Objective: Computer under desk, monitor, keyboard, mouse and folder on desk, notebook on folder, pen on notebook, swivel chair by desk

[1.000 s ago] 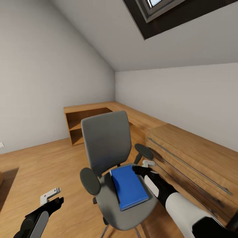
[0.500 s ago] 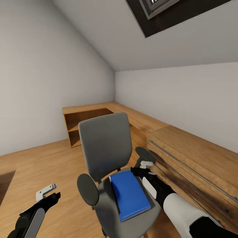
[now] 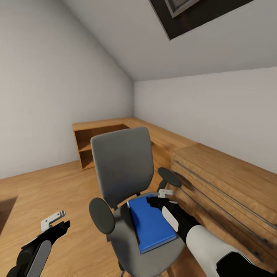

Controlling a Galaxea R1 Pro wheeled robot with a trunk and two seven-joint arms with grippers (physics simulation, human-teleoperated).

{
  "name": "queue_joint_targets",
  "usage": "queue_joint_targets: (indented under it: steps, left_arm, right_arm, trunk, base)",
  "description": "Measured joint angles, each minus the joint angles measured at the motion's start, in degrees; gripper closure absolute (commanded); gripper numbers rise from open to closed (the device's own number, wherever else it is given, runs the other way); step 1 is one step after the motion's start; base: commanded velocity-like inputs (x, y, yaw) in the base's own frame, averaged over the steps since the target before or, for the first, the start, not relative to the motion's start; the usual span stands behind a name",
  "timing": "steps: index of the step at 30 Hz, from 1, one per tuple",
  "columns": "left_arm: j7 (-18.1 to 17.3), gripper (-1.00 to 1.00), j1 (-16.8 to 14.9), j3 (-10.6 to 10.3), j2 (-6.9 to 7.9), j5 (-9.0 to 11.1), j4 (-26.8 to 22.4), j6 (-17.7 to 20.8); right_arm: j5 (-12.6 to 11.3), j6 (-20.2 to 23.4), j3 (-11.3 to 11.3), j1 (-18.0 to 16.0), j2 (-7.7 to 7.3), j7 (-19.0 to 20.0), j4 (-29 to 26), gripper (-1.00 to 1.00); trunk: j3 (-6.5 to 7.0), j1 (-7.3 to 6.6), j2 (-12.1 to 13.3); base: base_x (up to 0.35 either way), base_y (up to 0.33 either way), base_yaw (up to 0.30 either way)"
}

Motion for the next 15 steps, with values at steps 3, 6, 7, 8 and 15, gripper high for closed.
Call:
queue_joint_targets:
  steps: [3, 6, 7, 8, 15]
  left_arm:
    - [0.0, -1.0, 0.03, 0.04, -0.02, 0.0, -2.11, 0.1]
    - [0.0, -1.0, 0.07, 0.05, -0.02, 0.0, -2.92, 0.12]
    - [0.0, -1.0, 0.08, 0.05, -0.04, 0.0, -2.99, 0.13]
    - [0.0, -1.0, 0.08, 0.05, -0.04, 0.0, -3.07, 0.13]
    - [0.0, -1.0, 0.09, 0.11, -0.03, 0.06, -3.34, 0.13]
  right_arm:
    - [-0.02, 0.01, -0.09, 0.0, -0.02, 0.0, 0.0, -1.0]
    - [-0.03, 0.08, -0.17, 0.0, -0.08, -0.04, 0.01, -1.0]
    - [-0.03, 0.08, -0.18, 0.0, -0.09, -0.05, 0.01, -1.0]
    - [-0.03, 0.09, -0.19, 0.0, -0.1, -0.07, 0.01, -1.0]
    - [0.04, 0.44, -0.34, 0.0, -0.21, -0.3, 0.01, -1.0]
  trunk:
    - [-0.54, 0.66, -1.2]
    - [-1.08, 1.32, -2.41]
    - [-1.26, 1.54, -2.81]
    - [-1.44, 1.76, -3.21]
    - [-2.69, 3.3, -6.02]
  base:
    - [0.0, 0.0, 0.0]
    - [0.0, 0.0, 0.0]
    - [0.0, 0.0, 0.0]
    - [0.0, 0.0, 0.0]
    - [0.0, 0.0, 0.0]
